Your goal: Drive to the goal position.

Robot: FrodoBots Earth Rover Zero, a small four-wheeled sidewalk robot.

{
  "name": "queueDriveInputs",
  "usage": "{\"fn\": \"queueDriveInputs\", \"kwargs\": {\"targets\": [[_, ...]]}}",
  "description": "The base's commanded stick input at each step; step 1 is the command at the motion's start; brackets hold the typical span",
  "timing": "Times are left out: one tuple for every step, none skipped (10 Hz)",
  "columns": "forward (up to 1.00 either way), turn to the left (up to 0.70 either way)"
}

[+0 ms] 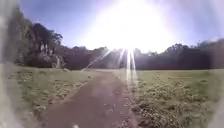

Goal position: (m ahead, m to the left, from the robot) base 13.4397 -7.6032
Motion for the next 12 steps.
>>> {"fn": "queueDriveInputs", "kwargs": {"targets": [[1.0, 0.0], [1.0, 0.0], [1.0, 0.0], [1.0, 0.0], [1.0, 0.0], [1.0, 0.0], [1.0, 0.0], [1.0, 0.0], [1.0, 0.0], [1.0, 0.0], [1.0, 0.0], [1.0, 0.0]]}}
